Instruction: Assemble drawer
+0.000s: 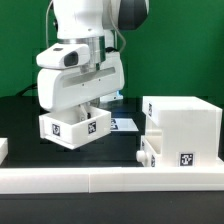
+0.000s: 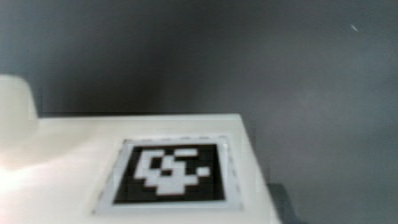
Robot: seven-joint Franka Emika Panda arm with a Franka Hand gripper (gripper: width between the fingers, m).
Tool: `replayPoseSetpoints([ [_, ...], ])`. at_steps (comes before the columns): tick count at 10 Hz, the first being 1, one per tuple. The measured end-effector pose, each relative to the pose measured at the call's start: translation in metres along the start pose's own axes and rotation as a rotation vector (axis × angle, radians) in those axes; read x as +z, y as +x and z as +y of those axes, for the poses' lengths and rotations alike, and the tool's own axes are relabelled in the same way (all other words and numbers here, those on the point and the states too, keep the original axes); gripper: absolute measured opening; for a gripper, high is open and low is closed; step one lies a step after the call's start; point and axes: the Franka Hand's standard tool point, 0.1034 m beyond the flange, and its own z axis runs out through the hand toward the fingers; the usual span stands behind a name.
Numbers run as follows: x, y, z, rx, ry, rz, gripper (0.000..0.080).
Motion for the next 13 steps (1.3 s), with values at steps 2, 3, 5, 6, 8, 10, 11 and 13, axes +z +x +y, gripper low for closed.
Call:
replayPoseSetpoints([
  [2,-0.005,0.003,0.011,-0.245,-0.013,-0.013,0.0042],
  [3,-0.006,0.004,0.012,-0.308,-0.020,-0.023,0.0042],
  [5,-0.005,0.002,0.012,-0.409,-0.016,-0.026,0.0042],
  [6,-0.004,0.001,0.013,-0.497,-0.016,-0.032,0.0042],
  [8,-0.006,0.006,0.022,-0.642,-0.011,-0.044,0.0042],
  [10,-0.008,0.018,0.036,-0.655,-0.015,-0.039,0.0042],
  [11,-0.009,0.027,0.041,-0.653,-0.016,-0.038,0.0042],
  [13,-0.011,0.037,0.046,-0.646,-0.028,-0.034,0.0042],
])
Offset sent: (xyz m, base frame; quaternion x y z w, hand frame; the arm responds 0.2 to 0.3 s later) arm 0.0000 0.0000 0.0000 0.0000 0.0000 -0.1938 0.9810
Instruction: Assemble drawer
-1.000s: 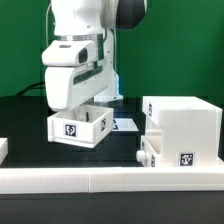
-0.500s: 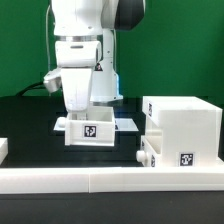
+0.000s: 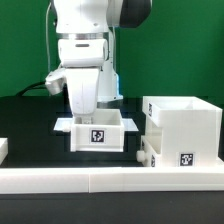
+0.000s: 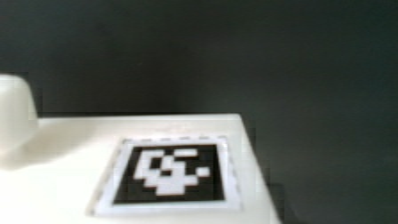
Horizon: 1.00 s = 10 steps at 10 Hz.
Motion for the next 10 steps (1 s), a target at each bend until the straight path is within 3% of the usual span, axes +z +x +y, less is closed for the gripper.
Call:
replayPoseSetpoints([
  [1,0.001,-0.001,-0.001,0.002,-0.015,0.000,0.0042],
  [5,-0.002,0.007,0.005,-0.004,-0.006,0.003,0.0042],
  [7,-0.005,0.013,0.015,-0.013,-0.023,0.008,0.0042],
  [10,-0.004,0.012,0.014,-0.011,-0.019,0.008,0.0042],
])
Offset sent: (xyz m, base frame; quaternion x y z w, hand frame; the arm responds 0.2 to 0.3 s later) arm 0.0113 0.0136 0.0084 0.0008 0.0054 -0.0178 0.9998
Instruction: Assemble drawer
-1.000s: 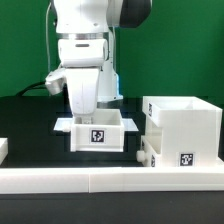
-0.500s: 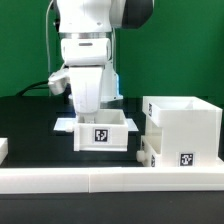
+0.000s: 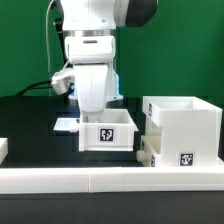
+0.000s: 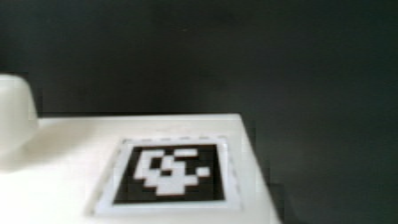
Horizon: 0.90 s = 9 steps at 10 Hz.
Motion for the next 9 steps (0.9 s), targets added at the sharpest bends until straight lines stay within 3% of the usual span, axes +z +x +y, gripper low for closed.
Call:
replayPoseSetpoints([
  [4,-0.0006,0.0052,0.0044,-0.038,0.010,0.003,0.0042],
  [5,-0.0003,0.0061,0.0087,-0.059,-0.017,-0.001,0.0042],
  [9,0.0013,0.0070,0.0087,-0.058,-0.013,0.000,0.0042],
])
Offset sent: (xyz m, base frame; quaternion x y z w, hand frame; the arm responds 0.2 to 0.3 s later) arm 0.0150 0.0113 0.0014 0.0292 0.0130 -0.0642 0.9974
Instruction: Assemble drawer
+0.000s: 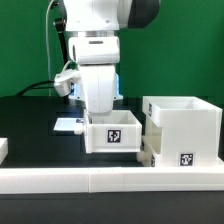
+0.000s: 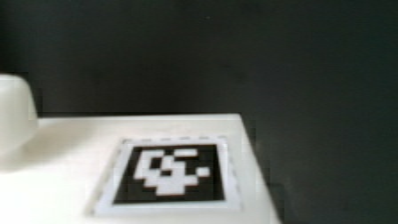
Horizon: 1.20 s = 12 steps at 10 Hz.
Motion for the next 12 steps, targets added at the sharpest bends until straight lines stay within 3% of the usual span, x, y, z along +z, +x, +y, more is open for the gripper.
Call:
replayPoseSetpoints([
  [12,0.003,0.019,0.002,-0.011,0.003,0.002,0.0042],
])
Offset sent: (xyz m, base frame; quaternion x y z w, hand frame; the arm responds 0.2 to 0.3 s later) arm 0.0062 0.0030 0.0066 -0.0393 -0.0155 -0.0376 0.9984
